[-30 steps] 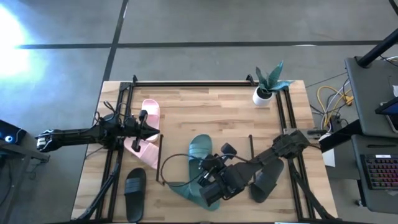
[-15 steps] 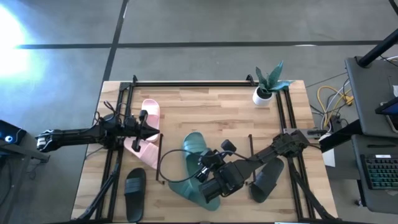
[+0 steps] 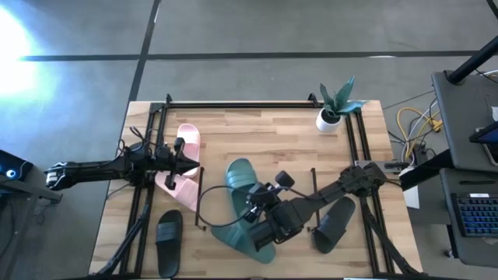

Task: Pick and place slides into the shelf
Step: Put the top green slide on the shelf

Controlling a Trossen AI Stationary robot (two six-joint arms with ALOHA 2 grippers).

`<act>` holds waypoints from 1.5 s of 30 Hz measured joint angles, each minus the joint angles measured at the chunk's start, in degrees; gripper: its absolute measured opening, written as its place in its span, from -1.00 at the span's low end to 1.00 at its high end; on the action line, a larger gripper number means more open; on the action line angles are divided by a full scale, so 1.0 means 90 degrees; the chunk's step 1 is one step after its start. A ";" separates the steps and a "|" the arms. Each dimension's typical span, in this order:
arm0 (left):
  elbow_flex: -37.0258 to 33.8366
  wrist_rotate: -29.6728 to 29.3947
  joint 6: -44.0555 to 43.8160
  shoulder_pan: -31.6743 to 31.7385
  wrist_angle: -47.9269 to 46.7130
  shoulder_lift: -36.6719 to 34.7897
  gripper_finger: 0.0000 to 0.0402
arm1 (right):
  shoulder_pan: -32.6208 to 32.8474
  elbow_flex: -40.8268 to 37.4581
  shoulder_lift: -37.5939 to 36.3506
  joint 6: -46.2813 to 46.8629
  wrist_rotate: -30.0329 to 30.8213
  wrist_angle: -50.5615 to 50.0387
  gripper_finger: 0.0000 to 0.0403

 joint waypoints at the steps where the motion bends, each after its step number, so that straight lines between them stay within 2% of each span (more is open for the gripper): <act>1: 0.0000 -0.0001 0.0000 0.0000 0.0001 -0.0001 -1.00 | -0.0026 0.0000 0.0009 -0.0046 -0.0023 -0.0002 -0.94; 7: 0.0000 -0.0001 0.0000 0.0000 -0.0004 -0.0003 -1.00 | -0.0105 -0.0223 0.0019 0.0031 -0.0180 -0.0002 -0.94; 11: 0.0000 0.0000 0.0000 0.0001 -0.0003 0.0001 -1.00 | -0.0155 -0.0313 0.0019 0.0019 -0.0876 0.0005 -0.88; 25: 0.0000 0.0000 0.0000 0.0002 0.0000 -0.0005 -1.00 | -0.0109 -0.0130 0.0013 0.0175 -0.1925 0.0030 -0.26; 34: 0.0000 -0.0001 0.0000 0.0001 0.0001 -0.0001 -1.00 | -0.0089 0.0017 -0.0024 0.0127 -0.2024 0.0130 -0.05; 45: 0.0000 0.0000 0.0000 0.0000 0.0001 -0.0001 -1.00 | -0.0084 0.0017 -0.0262 -0.0042 -0.1824 0.0262 -0.03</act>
